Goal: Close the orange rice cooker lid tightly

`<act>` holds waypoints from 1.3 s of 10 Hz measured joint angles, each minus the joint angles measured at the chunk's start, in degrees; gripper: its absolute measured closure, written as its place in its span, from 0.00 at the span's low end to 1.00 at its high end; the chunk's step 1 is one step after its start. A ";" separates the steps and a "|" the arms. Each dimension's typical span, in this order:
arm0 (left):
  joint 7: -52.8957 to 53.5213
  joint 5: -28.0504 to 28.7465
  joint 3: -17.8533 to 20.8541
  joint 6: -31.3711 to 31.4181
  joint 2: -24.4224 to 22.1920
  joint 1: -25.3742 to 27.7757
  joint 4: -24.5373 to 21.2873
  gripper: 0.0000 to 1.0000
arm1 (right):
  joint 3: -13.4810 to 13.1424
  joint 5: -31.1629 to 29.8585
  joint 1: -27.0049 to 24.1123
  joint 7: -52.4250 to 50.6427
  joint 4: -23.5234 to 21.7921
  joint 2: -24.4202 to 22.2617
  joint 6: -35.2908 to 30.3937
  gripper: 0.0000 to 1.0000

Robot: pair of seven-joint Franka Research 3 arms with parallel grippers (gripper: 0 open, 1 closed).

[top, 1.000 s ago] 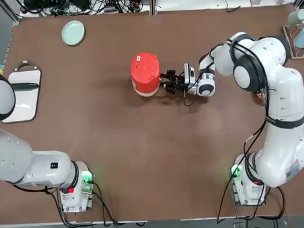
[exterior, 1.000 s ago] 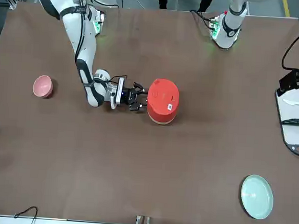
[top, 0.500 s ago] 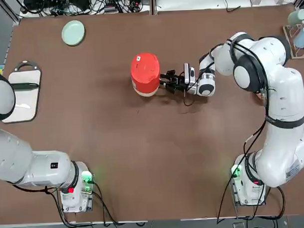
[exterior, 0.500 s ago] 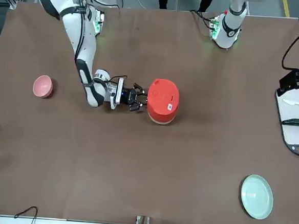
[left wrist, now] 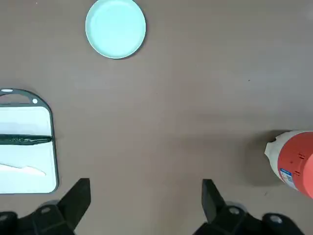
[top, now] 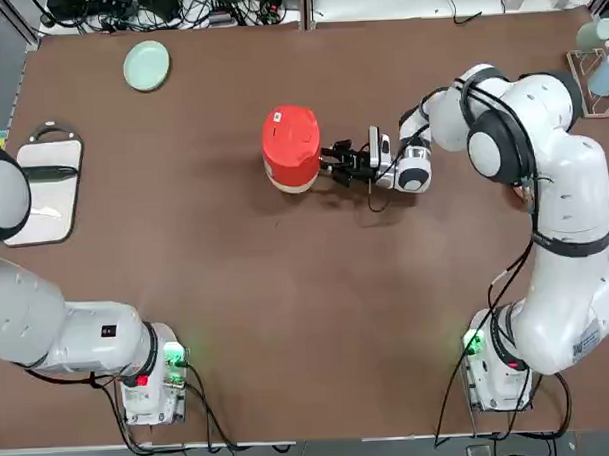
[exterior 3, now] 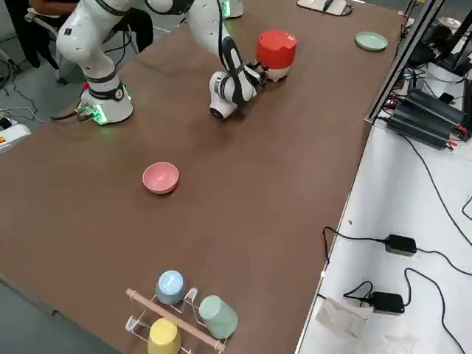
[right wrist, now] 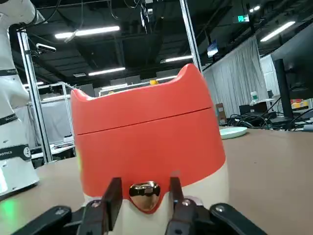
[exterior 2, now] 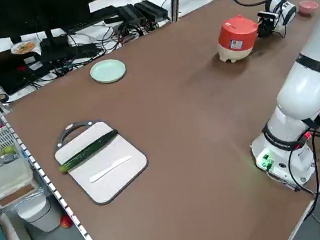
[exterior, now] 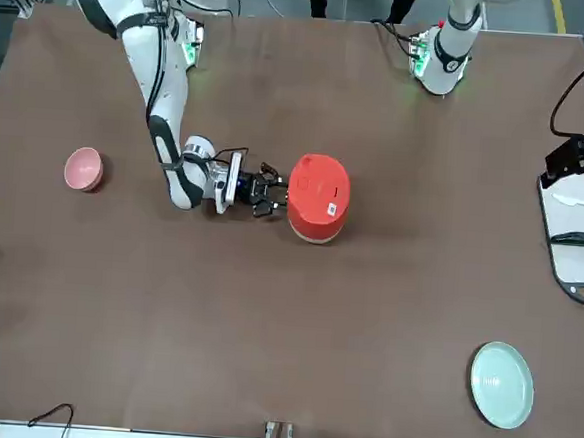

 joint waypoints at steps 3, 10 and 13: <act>0.00 0.00 0.00 0.00 0.00 0.00 0.00 0.00 | -0.06 0.01 -0.04 0.77 0.00 0.02 -0.08 0.30; 0.00 0.00 0.01 0.00 -0.01 0.00 0.13 0.00 | -1.03 -10.39 -6.47 4.30 0.87 -1.98 -0.11 0.00; 0.00 0.00 0.01 0.00 -0.20 -0.01 0.28 0.00 | -6.74 -25.09 -8.29 13.58 1.95 -10.45 6.10 0.00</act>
